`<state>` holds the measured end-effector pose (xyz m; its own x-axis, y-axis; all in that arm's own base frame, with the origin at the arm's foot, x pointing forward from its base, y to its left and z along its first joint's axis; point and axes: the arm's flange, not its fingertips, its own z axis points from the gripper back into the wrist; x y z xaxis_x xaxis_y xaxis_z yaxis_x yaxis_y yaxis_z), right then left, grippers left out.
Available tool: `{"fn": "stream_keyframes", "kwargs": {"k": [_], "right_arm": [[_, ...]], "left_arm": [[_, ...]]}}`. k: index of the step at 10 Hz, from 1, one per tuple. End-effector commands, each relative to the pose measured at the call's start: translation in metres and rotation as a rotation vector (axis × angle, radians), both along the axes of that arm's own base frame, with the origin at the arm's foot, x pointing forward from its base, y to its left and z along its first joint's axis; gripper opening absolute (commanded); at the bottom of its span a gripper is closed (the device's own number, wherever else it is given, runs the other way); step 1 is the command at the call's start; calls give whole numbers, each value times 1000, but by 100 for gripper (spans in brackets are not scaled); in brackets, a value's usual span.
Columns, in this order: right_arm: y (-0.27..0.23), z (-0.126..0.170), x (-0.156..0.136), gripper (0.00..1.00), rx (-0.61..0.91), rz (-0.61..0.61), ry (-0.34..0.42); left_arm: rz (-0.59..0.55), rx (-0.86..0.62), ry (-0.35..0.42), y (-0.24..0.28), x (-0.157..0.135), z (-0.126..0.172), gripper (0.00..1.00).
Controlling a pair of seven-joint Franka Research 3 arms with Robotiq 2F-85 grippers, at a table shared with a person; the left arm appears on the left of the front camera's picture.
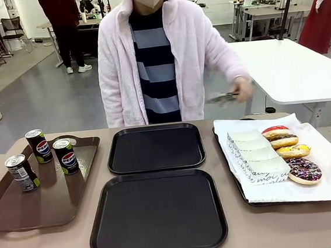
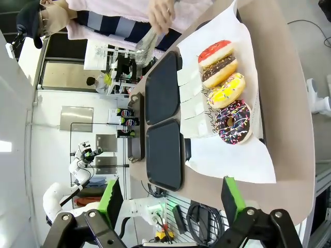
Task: Set up donuts and drinks on trays.
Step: Pick up one Pepsi coke and place it on the Flat Tray.
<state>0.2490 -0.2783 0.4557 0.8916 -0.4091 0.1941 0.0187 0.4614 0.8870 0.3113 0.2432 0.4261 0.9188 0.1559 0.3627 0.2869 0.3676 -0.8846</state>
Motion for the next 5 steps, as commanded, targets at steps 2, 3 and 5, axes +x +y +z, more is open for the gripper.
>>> {"fn": "stream_keyframes", "kwargs": {"k": [2,3,5], "right_arm": [[-1,-1,0,100,14,3,-17],[-1,-1,0,100,14,3,-17],[-1,-1,0,100,14,3,-17]], "left_arm": [[4,-15,-17,0,0,0,100],[4,-15,-17,0,0,0,100],[4,-15,-17,0,0,0,100]]}}
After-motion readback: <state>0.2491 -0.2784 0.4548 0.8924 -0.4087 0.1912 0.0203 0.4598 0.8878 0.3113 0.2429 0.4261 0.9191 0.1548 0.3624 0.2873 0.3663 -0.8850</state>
